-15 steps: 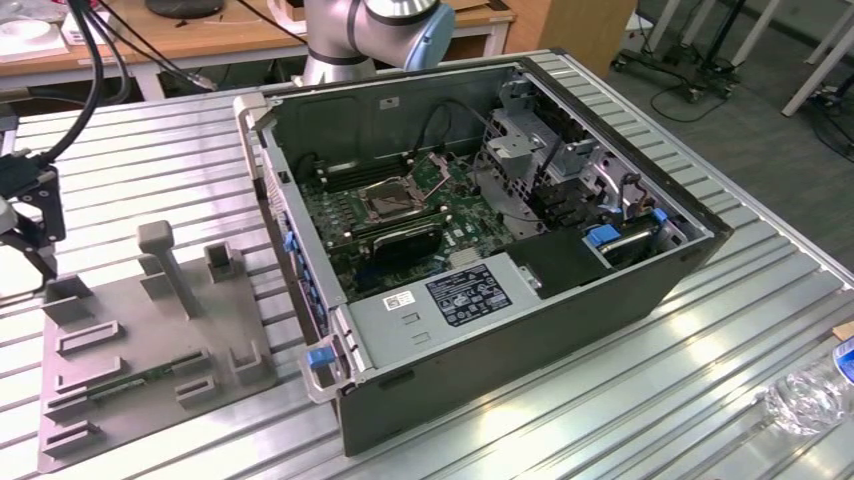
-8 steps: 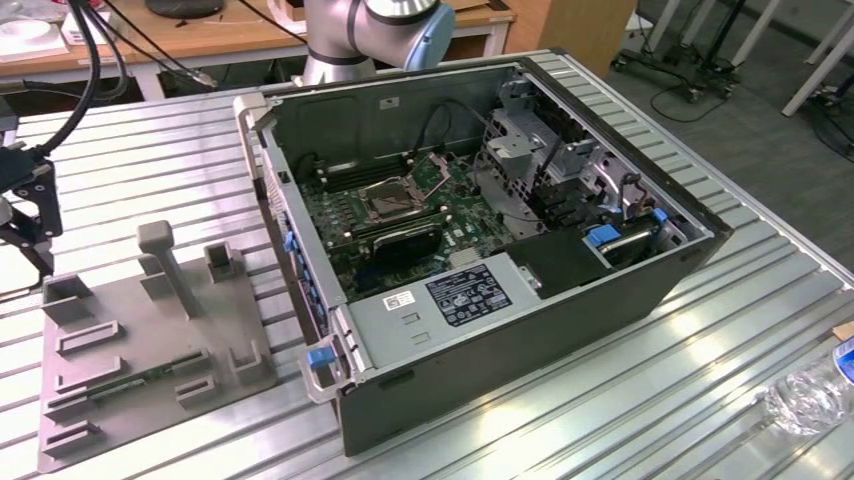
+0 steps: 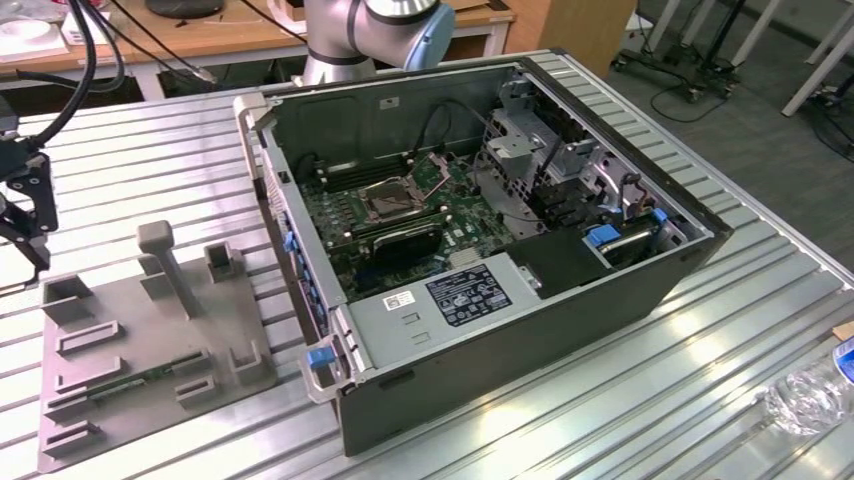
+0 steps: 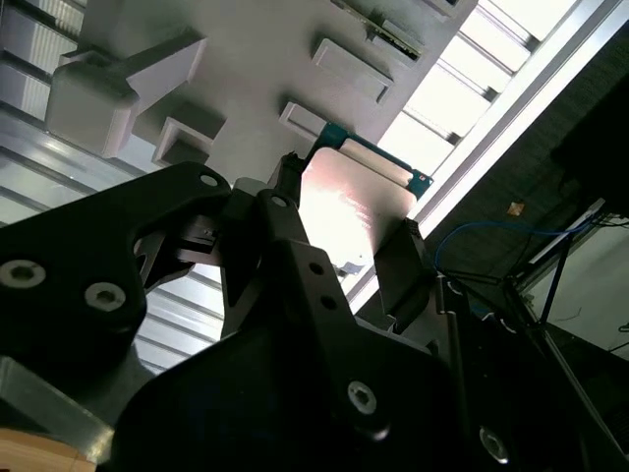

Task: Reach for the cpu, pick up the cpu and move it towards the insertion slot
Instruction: 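Pick up the cpu and move it towards the insertion slot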

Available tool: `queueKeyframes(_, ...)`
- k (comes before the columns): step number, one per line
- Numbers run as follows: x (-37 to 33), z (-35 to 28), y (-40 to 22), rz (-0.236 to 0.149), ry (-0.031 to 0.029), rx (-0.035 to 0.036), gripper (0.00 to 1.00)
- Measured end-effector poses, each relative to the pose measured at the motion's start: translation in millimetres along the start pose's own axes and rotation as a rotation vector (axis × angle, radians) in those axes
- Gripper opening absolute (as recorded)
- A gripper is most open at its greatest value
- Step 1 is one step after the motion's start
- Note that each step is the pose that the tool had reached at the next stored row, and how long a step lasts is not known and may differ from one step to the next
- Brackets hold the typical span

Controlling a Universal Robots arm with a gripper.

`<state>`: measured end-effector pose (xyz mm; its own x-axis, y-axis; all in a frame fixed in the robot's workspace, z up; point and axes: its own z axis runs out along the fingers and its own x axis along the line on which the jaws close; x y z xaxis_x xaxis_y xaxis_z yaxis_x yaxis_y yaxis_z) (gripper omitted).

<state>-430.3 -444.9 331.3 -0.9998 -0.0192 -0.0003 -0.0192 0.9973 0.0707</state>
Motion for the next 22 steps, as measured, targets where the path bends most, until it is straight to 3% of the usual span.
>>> queueKeyframes(11, 0.0, -1.7, 0.1, 0.000, 0.0004, 0.0003, 0.54)
queueKeyframes(22, 0.0, -15.8, 1.1, 0.000, 0.0001, 0.0001, 0.54)
